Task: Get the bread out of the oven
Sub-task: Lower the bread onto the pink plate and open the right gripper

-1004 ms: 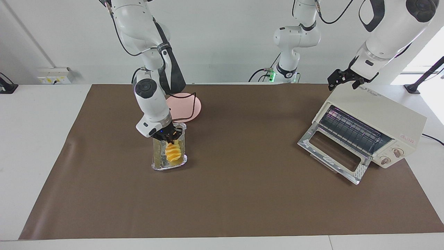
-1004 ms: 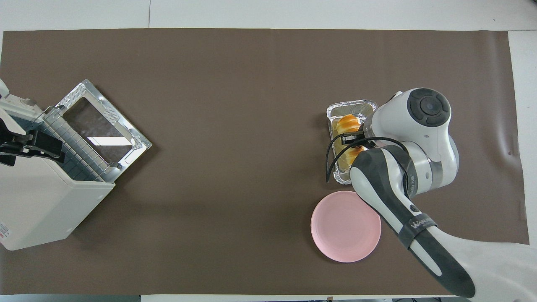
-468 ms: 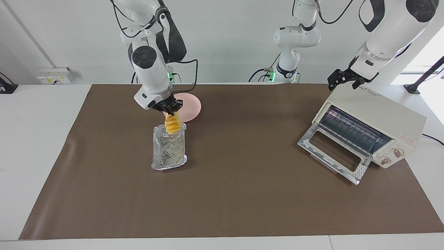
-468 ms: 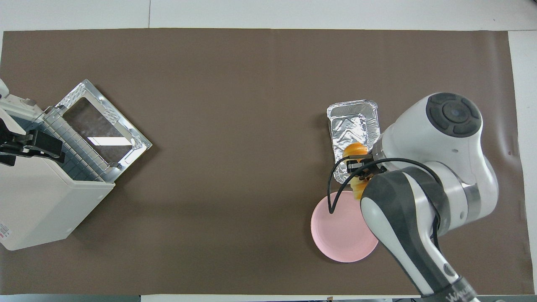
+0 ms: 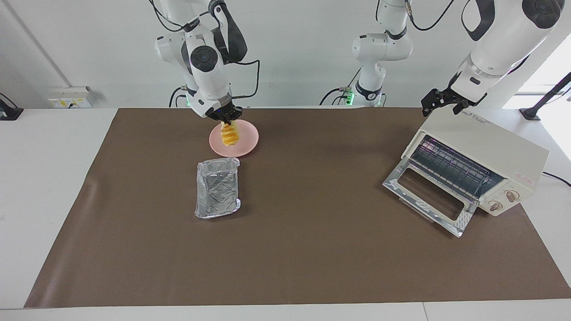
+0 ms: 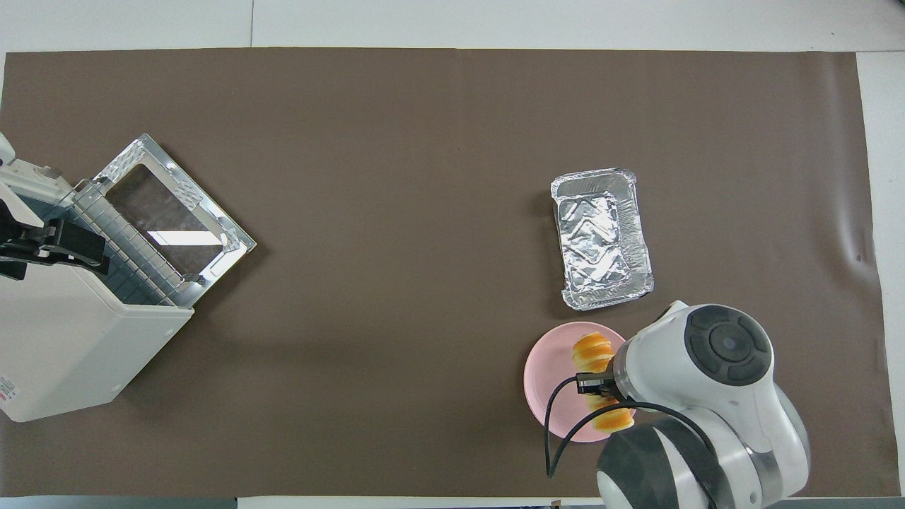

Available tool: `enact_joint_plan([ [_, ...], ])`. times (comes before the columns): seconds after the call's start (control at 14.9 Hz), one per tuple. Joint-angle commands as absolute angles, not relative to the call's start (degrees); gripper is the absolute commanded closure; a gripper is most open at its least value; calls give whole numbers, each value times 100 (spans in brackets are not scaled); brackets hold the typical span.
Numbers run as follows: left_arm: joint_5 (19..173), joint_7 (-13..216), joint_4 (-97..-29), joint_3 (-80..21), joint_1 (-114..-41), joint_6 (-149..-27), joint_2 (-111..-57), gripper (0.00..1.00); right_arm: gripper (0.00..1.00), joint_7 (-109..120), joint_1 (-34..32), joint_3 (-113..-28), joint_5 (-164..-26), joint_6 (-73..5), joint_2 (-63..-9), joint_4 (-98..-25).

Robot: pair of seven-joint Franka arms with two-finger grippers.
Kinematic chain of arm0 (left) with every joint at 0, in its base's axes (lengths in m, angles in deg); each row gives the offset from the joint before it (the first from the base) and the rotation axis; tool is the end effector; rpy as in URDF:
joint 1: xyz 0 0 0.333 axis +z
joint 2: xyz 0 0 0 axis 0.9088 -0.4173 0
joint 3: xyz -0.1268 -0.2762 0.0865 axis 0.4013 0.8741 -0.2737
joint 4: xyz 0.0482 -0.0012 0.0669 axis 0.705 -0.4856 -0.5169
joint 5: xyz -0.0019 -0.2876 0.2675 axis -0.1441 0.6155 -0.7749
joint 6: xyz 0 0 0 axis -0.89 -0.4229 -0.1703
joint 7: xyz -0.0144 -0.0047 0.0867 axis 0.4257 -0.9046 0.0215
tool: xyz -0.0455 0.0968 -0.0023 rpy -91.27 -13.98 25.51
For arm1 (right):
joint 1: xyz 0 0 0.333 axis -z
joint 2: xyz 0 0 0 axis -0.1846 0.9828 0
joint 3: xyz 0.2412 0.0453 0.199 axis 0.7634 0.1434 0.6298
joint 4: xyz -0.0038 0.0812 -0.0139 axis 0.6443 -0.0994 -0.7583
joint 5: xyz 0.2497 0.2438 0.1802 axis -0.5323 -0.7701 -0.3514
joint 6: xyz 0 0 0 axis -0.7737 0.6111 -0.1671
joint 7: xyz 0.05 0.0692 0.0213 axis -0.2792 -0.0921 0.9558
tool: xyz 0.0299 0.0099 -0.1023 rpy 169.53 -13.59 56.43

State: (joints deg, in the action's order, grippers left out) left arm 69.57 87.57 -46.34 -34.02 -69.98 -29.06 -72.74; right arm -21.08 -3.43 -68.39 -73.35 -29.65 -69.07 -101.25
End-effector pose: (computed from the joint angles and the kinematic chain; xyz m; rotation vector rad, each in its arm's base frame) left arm 0.5248 -0.0266 0.6032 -3.1021 0.0357 0.3111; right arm 0.3676 0.1672 0.3776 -3.1156 0.0223 0.3724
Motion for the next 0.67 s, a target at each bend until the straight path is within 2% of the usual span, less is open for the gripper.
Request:
enact_joint_plan([
  [0.0,6872,8776,-4723,-3330,-6912,-2982,-7166,0,100,-2117,-351,-6852,-7466,-3575,-7074,-10672],
  [0.33,6872,8776,-4723,-3330,-6912,-2982,-7166,0,100,-2407,-597,-6852,-7483,-4516,-6504,-10813],
  [0.4,6872,8776,-4723,-3330,-6912,-2982,-7166,0,91,-2460,-641,-6852,-7483,-4657,-6433,-10813],
  [0.47,6872,8776,-4723,-3330,-6912,-2982,-7166,0,30,-2512,-650,-6844,-7483,-4693,-6406,-10787],
  [0.54,6872,8776,-4723,-3330,-6912,-2982,-7166,0,0,-2513,-641,-6852,-7475,-4641,-6371,-10700],
  [0.6,6872,8776,-4723,-3330,-6912,-2982,-7166,0,0,-2478,-641,-6852,-7483,-4606,-6371,-10551],
])
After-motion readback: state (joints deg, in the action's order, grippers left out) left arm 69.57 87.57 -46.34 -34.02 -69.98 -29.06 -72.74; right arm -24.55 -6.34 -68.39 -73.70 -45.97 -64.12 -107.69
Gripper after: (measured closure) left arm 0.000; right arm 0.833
